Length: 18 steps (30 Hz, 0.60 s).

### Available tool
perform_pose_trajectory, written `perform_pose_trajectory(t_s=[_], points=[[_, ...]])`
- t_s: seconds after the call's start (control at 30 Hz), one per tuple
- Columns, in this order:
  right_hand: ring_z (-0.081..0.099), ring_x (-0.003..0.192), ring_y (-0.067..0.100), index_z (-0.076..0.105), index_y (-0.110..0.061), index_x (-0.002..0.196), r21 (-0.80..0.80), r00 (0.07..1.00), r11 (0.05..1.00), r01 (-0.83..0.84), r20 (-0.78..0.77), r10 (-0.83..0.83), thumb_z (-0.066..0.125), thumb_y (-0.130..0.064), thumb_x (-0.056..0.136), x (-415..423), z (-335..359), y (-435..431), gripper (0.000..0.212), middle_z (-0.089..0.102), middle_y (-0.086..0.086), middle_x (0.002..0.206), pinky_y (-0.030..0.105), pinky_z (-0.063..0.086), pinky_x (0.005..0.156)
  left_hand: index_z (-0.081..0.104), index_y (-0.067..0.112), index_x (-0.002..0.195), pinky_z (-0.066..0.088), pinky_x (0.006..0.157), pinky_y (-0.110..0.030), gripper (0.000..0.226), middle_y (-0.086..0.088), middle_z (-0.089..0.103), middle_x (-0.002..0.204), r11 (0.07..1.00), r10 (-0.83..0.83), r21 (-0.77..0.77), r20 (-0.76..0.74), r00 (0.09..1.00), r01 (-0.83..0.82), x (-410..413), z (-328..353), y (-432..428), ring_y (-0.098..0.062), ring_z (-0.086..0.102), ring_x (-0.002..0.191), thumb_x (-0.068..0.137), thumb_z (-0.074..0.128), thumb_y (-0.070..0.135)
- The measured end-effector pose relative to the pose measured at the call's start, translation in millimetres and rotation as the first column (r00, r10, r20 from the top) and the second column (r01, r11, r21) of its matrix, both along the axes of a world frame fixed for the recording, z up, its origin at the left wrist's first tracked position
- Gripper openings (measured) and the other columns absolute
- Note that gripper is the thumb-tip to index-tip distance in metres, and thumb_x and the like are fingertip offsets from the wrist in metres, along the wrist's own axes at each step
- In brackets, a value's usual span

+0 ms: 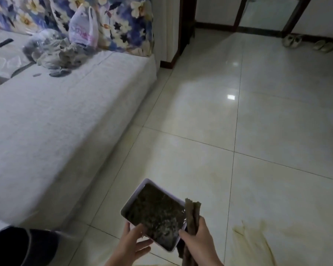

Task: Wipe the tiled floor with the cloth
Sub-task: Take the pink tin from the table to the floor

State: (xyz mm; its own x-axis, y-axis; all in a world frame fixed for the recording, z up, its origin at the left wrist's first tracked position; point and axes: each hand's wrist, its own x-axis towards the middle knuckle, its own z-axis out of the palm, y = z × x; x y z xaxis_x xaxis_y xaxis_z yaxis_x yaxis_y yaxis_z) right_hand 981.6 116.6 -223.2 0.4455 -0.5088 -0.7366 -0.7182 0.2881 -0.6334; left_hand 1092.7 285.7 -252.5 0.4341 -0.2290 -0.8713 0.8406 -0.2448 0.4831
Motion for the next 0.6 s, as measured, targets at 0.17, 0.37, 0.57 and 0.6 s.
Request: perform_pose_trajectory(t_s=[0.17, 0.37, 0.57, 0.6], points=[[0.059, 0.074, 0.002, 0.047, -0.029, 0.108, -0.081, 1.000, 0.997, -0.007, -0.020, 0.005, 0.068, -0.024, 0.084, 43, -93, -13, 0.032, 0.063, -0.010, 0.088, 0.011, 0.038, 0.049, 0.040, 0.035, 0.133, 0.054, 0.073, -0.039, 0.055, -0.008, 0.063, 0.114, 0.998, -0.069, -0.001, 0.001, 0.998, 0.069, 47, -102, -15, -0.029, 0.072, 0.085, 0.087, 0.067, 0.025], [0.057, 0.073, 0.006, 0.053, -0.022, 0.109, -0.174, 0.994, 0.983, 0.063, -0.081, -0.078, 0.066, -0.012, 0.082, 78, -216, -15, 0.031, 0.061, -0.006, 0.089, 0.016, 0.040, 0.051, 0.026, 0.036, 0.147, 0.052, 0.077, -0.037, 0.090, 0.000, 0.070, 0.109, 0.973, -0.220, -0.075, -0.004, 0.976, 0.219, 89, -221, -17, -0.024, 0.072, 0.091, 0.073, 0.077, 0.039], [0.059, 0.082, 0.023, 0.059, -0.018, 0.100, -0.274, 0.982, 0.958, 0.087, -0.138, -0.128, 0.070, -0.010, 0.079, 99, -336, -17, 0.025, 0.065, 0.006, 0.096, 0.025, 0.040, 0.072, 0.014, 0.023, 0.154, 0.050, 0.087, -0.032, 0.089, -0.003, 0.060, 0.123, 0.935, -0.354, 0.010, 0.082, 0.932, 0.354, 110, -319, 15, -0.019, 0.063, 0.104, 0.083, 0.067, 0.035], [0.060, 0.085, 0.024, 0.060, -0.016, 0.101, -0.291, 0.980, 0.953, 0.083, -0.151, -0.131, 0.070, -0.011, 0.079, 103, -353, -19, 0.026, 0.065, 0.007, 0.097, 0.026, 0.042, 0.073, 0.019, 0.019, 0.153, 0.047, 0.091, -0.033, 0.079, -0.009, 0.055, 0.133, 0.917, -0.398, 0.096, 0.113, 0.911, 0.388, 116, -336, 23, -0.021, 0.060, 0.105, 0.089, 0.064, 0.029]])
